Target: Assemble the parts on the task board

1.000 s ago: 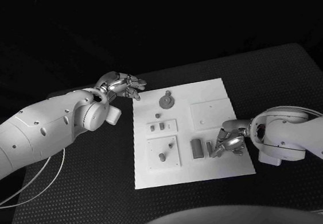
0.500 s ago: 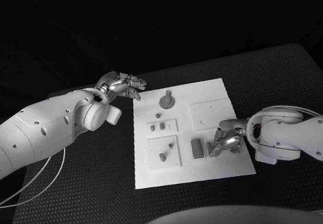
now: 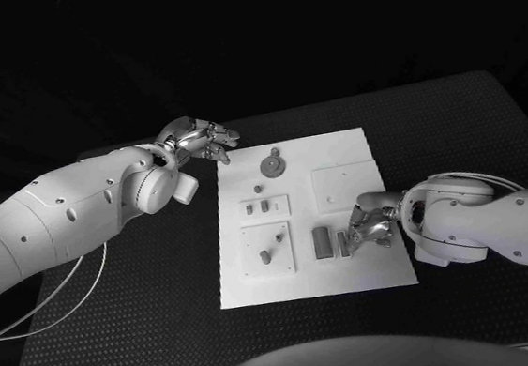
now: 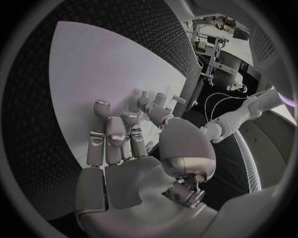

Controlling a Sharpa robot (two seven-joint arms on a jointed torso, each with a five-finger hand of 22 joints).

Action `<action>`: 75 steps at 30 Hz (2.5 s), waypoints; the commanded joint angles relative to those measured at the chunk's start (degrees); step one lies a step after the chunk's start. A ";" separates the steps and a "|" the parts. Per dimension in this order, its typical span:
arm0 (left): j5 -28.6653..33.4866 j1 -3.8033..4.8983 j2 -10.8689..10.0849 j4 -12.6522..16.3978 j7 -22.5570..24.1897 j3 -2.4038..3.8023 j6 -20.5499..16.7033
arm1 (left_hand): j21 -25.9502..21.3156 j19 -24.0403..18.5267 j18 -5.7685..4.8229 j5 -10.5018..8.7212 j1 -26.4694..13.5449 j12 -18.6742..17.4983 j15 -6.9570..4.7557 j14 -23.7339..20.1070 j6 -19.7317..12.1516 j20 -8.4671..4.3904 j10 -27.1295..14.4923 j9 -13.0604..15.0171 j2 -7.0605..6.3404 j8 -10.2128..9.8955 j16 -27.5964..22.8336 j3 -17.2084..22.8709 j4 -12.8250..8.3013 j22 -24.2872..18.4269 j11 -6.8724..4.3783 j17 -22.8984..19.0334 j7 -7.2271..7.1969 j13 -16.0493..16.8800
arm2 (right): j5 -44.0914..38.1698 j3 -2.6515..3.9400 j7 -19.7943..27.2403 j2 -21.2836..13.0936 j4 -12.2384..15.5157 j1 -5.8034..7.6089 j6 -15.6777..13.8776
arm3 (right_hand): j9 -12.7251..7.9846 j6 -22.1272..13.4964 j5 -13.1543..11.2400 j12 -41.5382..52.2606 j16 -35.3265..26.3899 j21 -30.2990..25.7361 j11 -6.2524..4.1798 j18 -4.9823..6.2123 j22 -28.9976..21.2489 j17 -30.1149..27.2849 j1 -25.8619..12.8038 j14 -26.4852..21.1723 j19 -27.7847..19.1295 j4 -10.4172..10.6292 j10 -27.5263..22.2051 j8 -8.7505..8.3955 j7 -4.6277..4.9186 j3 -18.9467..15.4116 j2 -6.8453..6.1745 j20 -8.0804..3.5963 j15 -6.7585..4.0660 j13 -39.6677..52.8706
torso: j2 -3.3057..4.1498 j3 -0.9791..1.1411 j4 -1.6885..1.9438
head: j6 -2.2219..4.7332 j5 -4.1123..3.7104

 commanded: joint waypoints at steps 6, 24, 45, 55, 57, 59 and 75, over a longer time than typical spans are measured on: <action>-0.07 0.06 0.06 0.13 0.37 0.03 0.62 | -0.21 0.12 1.21 -0.05 -0.26 0.06 0.04 0.24 -0.44 -0.08 -0.30 -0.07 -0.11 0.37 -0.35 -0.11 0.36 0.09 0.19 0.08 -0.11 -0.08 | -0.66 -0.05 -0.16 -0.04 -0.29 -0.12 -0.64 | 0.08 0.51 0.01 0.24 0.39 0.28 -0.01 0.78 1.22 0.12 0.25 0.39 0.46 -0.13 0.56 0.27 -0.01 -0.37 -0.19 -0.10 -0.17 0.11 | -0.01 0.01 -0.03 | 0.00 -0.07; 1.79 0.06 0.42 -0.40 2.95 0.03 -0.33 | -0.19 0.15 1.22 -0.05 -0.44 0.33 -0.07 0.31 -0.13 -0.12 0.27 -0.01 -0.07 0.58 -0.41 -0.20 0.54 0.13 0.03 0.22 -0.23 0.07 | 15.77 2.98 17.62 -1.19 -6.73 1.85 -7.27 | -1.23 -5.08 0.06 -0.15 -1.09 -1.12 2.01 0.78 1.02 -1.44 -1.95 -1.58 -1.14 4.06 -1.08 -2.65 2.15 -0.05 -10.18 0.83 1.44 0.29 | -0.36 -0.11 -0.26 | 4.96 -2.30; 9.23 0.79 7.60 -14.63 8.30 0.14 2.72 | -0.77 -14.19 -1.11 -0.27 -2.54 -0.26 4.10 -8.18 -1.06 4.00 -1.74 -0.41 0.67 0.16 -15.35 1.12 0.06 -9.32 -0.23 -4.31 -1.64 -1.50 | 40.02 9.30 42.00 13.71 -45.16 3.10 -2.54 | -2.54 -14.37 -0.03 -38.29 -44.33 -25.53 9.95 -4.89 -8.66 -21.90 2.75 -22.84 -30.48 0.16 -12.49 -4.99 5.79 2.48 -2.97 10.26 14.32 -32.93 | -6.26 -2.09 -2.25 | 15.32 -1.41; 9.82 0.62 9.78 -18.93 9.21 0.16 4.51 | -0.55 -17.59 -1.77 -0.49 -3.58 -0.04 4.97 -11.06 -4.14 5.24 -5.50 -1.23 1.16 -0.76 -20.67 0.29 -0.64 -16.69 -1.06 -5.52 -2.87 -4.71 | 41.41 11.29 42.68 15.38 -47.43 1.20 -1.26 | -5.91 -17.47 0.01 -50.70 -58.02 -33.05 10.88 -6.07 -11.56 -27.56 1.96 -26.82 -34.68 0.60 -10.15 -5.13 6.30 -3.22 -2.30 12.04 16.64 -46.65 | -7.57 -2.01 -2.66 | 16.59 -0.17; 8.56 0.65 9.63 -18.70 7.50 0.12 2.31 | -4.22 -62.98 -1.80 -3.59 -57.55 -3.89 -2.40 -57.18 -47.38 3.17 -61.00 -32.06 2.98 -13.27 -44.15 -28.39 13.99 -64.88 -8.42 -34.36 -11.43 -14.83 | 39.78 11.27 40.47 15.16 -47.22 1.23 -3.35 | -40.76 -64.32 -4.49 -63.42 -83.58 -45.27 2.68 -14.22 -30.83 -52.28 -54.07 -70.97 -65.01 16.52 -65.35 -14.08 -3.51 -38.12 -0.56 0.20 7.99 -62.33 | -7.09 -2.09 -2.49 | 16.17 -0.41; 8.76 0.51 9.44 -18.06 7.73 0.19 1.73 | -4.22 -62.98 -1.80 -3.59 -57.55 -3.89 -2.40 -57.18 -47.38 3.17 -61.00 -32.06 2.98 -13.27 -44.15 -28.39 13.99 -64.88 -8.42 -34.36 -11.43 -14.83 | 40.15 11.29 40.66 14.95 -46.58 1.14 -3.87 | -40.76 -64.32 -4.49 -63.42 -83.58 -45.27 2.68 -14.22 -34.44 -52.28 -54.07 -70.97 -65.01 16.52 -65.35 -14.08 -3.51 -38.12 -0.56 0.20 7.99 -62.33 | -7.21 -2.20 -2.19 | 16.14 -0.73; 15.95 -4.42 3.11 4.07 15.57 2.41 -18.03 | -4.22 -62.98 -1.80 -3.59 -57.55 -3.89 -2.40 -57.18 -47.38 3.17 -61.00 -32.06 2.98 -13.27 -44.15 -28.39 13.99 -64.88 -8.42 -34.36 -11.43 -14.83 | 52.86 11.79 47.31 7.92 -24.44 -1.98 -21.97 | -40.76 -64.32 -4.49 -63.42 -83.58 -45.27 2.68 -14.22 -74.92 -52.28 -54.07 -70.97 -65.01 16.52 -65.35 -14.08 -3.51 -38.12 -0.56 0.20 7.99 -62.33 | -9.11 -3.97 2.50 | 15.63 -5.81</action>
